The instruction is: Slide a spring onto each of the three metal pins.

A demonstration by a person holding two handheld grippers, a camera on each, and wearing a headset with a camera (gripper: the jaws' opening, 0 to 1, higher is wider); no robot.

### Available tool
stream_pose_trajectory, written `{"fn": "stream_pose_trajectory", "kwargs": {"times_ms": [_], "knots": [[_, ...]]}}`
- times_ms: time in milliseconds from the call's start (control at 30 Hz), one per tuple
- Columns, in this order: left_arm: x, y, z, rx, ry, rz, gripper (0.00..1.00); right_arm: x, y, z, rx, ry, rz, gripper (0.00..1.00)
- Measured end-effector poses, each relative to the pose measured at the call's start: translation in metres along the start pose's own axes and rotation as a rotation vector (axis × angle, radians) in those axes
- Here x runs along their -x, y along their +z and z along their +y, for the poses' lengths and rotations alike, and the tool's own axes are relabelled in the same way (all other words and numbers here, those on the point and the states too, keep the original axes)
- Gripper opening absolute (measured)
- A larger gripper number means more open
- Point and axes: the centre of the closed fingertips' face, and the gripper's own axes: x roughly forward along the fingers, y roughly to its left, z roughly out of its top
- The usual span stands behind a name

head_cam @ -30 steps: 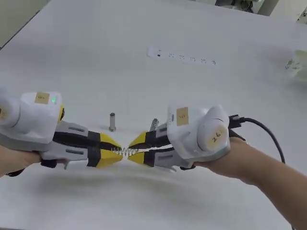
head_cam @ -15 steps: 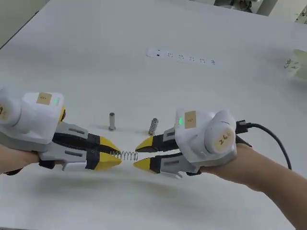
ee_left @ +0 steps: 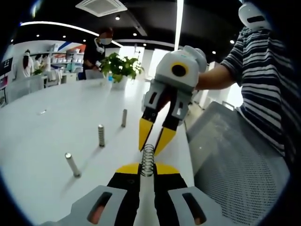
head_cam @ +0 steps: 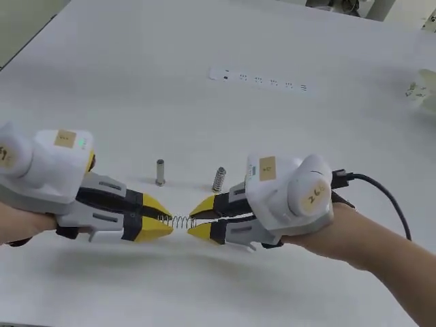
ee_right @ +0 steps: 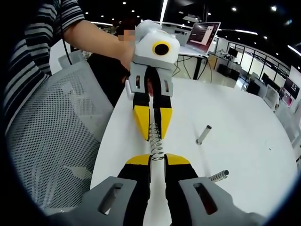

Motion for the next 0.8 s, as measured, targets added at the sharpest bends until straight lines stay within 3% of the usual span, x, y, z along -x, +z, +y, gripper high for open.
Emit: {"fn": "stream_pose_trajectory", "kwargs": {"times_ms": [433, 800], "knots": [[0.0, -0.003, 0.0, -0.001, 0.005, 0.012, 0.02, 0.01, 0.019, -0.003, 0.063, -0.003, -0.016, 0.07], [-0.003, -0.005, 0.0, -0.015, 0.008, 0.019, 0.02, 0.01, 0.029, 0.0, 0.153, 0.016, 0.009, 0.07]]}}
